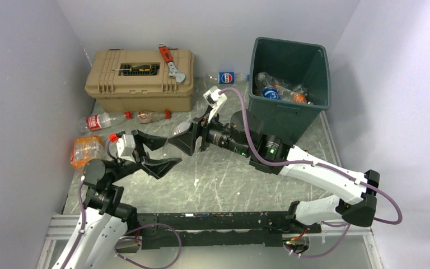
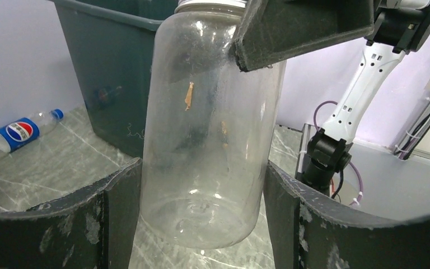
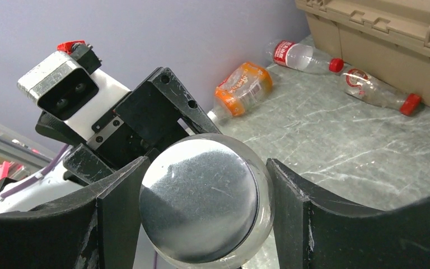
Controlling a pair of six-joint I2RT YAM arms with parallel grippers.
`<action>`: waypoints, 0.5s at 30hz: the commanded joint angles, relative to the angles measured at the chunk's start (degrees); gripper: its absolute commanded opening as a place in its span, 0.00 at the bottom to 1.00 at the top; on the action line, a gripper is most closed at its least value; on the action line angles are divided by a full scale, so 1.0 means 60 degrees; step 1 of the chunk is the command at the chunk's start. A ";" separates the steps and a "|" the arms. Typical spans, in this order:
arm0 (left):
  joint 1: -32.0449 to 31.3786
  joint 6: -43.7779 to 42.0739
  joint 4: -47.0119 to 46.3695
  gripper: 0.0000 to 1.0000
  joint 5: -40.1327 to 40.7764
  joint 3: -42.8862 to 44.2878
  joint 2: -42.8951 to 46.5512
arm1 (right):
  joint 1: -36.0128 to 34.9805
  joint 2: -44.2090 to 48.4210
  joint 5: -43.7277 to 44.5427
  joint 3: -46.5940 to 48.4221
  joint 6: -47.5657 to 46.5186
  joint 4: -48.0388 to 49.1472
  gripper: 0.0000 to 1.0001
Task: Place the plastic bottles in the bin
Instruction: Place the plastic bottle in the trash bin.
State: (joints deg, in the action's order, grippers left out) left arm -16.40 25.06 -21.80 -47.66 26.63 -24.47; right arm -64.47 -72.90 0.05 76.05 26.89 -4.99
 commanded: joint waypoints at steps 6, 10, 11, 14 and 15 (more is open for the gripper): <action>-0.0077 -0.0839 0.3464 0.99 0.2503 0.1575 0.0205 | -0.0022 0.1607 0.2001 0.1440 -0.1812 -0.1236 0.20; -0.0079 -0.0855 0.4318 0.99 0.3903 0.1856 0.0257 | -0.0015 0.1980 0.4712 0.3146 -0.3223 -0.2393 0.12; -0.0079 -0.0859 0.4520 1.00 0.4214 0.1893 0.0280 | -0.0008 0.1997 0.5697 0.3433 -0.3640 -0.2479 0.06; -0.0076 -0.0931 0.5049 1.00 0.5124 0.2035 0.0287 | 0.0004 0.2022 0.8467 0.3492 -0.5630 -0.1431 0.00; -0.0078 -0.0976 0.5219 1.00 0.5392 0.2089 0.0297 | 0.0053 0.2009 0.9210 0.3302 -0.6528 -0.0703 0.00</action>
State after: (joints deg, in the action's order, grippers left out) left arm -16.93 20.69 2.98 -25.52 36.49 -23.07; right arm -64.60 -61.54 30.22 95.77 6.59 -16.62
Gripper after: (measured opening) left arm 0.994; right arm 0.728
